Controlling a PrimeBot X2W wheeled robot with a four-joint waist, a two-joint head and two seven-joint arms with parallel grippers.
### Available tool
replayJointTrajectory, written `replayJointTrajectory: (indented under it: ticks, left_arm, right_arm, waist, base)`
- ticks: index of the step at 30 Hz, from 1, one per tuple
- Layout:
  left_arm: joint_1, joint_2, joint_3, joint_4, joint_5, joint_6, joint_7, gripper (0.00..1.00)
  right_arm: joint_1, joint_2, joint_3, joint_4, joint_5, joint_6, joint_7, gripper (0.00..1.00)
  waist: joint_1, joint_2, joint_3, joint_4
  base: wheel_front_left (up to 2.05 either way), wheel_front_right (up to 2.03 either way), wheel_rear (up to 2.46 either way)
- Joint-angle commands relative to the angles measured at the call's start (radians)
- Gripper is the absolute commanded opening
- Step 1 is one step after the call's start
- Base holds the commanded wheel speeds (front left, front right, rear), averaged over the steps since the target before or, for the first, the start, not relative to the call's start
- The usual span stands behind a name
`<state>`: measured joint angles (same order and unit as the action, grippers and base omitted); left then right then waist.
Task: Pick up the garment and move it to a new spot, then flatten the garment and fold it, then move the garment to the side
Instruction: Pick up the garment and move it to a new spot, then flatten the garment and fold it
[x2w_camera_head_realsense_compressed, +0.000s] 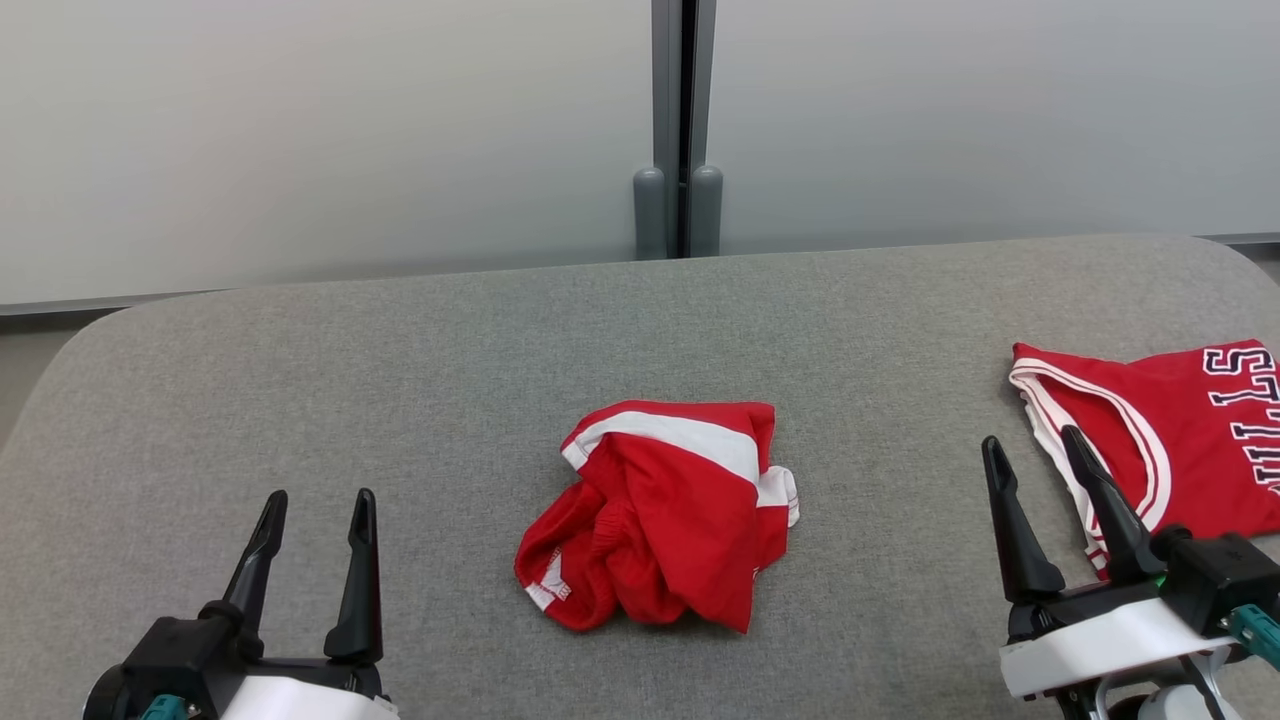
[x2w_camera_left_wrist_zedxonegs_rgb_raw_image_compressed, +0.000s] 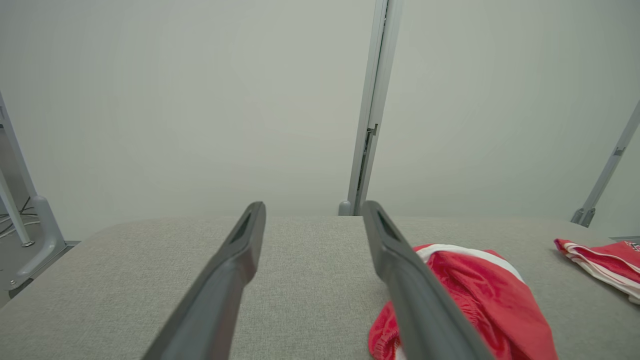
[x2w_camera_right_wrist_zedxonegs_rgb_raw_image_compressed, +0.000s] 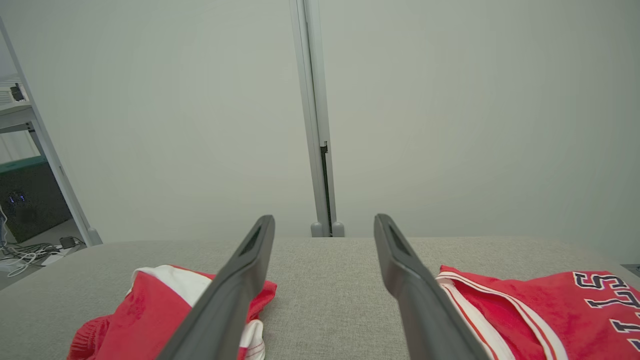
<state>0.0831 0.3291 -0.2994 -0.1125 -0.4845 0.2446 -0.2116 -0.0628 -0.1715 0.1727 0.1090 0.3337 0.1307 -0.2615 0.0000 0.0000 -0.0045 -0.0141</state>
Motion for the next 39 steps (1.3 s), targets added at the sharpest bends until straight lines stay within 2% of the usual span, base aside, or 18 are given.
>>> replayJointTrajectory:
  ticks: [1, 16, 23, 30, 39]
  left_arm:
    - [-0.005, 0.004, 0.001, -0.003, 0.001, 0.003, 0.0, 1.0]
    - [-0.017, 0.007, -0.017, -0.002, 0.0, 0.006, 0.012, 1.0]
    - [-0.026, 0.001, -0.028, 0.0, -0.003, -0.003, 0.012, 1.0]
    - [-0.045, -0.007, -0.042, 0.011, -0.007, -0.013, 0.015, 1.0]
    - [-0.08, -0.022, -0.057, 0.032, -0.01, -0.022, 0.007, 1.0]
  right_arm:
    - [-0.007, -0.008, 0.001, -0.001, 0.002, 0.0, -0.005, 1.0]
    - [-0.009, -0.013, 0.009, 0.015, 0.005, 0.0, -0.005, 1.0]
    - [0.005, -0.028, 0.012, 0.048, -0.038, 0.0, 0.048, 1.0]
    - [-0.047, -0.033, 0.04, 0.131, 0.018, 0.0, 0.192, 1.0]
    - [-0.202, -0.073, 0.131, 0.341, 0.115, 0.0, 0.385, 1.0]
  waist:
    - [0.0, 0.0, 0.0, -0.001]
    - [0.0, 0.0, -0.004, 0.001]
    - [0.0, 0.0, -0.005, 0.028]
    - [0.0, 0.0, 0.023, 0.106]
    - [0.0, 0.0, 0.076, 0.213]
  base:
    - [0.0, 0.0, 0.0]
    - [0.0, 0.0, 0.0]
    - [0.0, 0.0, 0.0]
    - [0.0, 0.0, 0.0]
    - [0.0, 0.0, 0.0]
